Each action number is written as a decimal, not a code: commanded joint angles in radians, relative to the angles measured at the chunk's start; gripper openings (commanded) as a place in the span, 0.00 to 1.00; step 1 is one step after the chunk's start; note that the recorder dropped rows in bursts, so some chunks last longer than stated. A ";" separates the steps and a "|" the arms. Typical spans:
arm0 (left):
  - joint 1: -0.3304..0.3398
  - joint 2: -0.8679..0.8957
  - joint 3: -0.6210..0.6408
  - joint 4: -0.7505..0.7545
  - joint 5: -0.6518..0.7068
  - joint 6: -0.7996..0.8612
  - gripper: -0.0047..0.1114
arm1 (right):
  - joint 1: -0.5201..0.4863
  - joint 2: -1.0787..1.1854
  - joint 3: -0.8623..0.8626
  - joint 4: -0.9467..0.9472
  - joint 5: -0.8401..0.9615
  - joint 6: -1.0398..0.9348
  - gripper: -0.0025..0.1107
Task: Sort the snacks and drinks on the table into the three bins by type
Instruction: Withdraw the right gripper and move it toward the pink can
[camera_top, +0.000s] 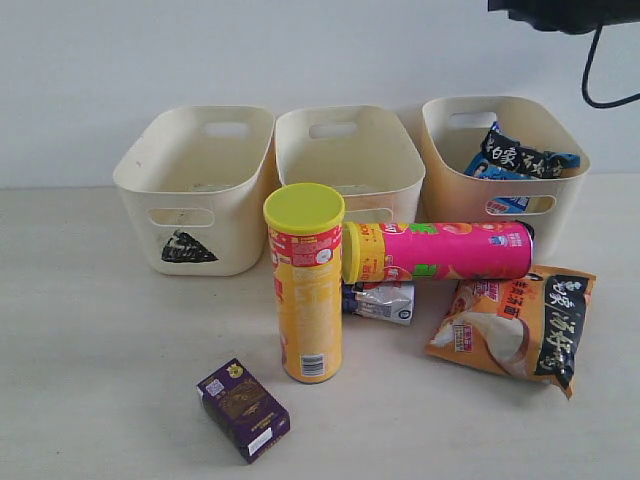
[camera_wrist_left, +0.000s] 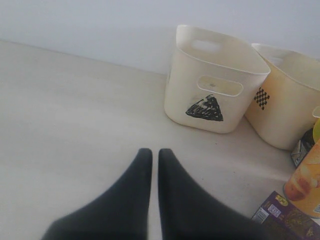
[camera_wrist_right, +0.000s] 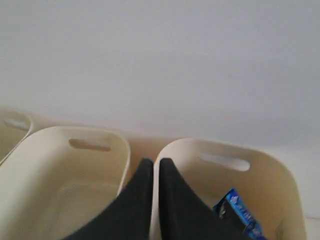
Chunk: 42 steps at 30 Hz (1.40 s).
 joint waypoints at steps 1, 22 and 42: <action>-0.001 -0.004 0.004 0.005 0.000 -0.005 0.08 | -0.002 -0.011 -0.006 -0.197 0.190 0.240 0.03; -0.001 -0.004 0.004 0.005 0.000 -0.005 0.08 | -0.001 -0.281 0.404 -0.357 0.339 0.585 0.03; -0.001 -0.004 0.004 0.005 0.000 -0.005 0.08 | -0.001 -0.667 0.976 0.358 -0.163 0.474 0.03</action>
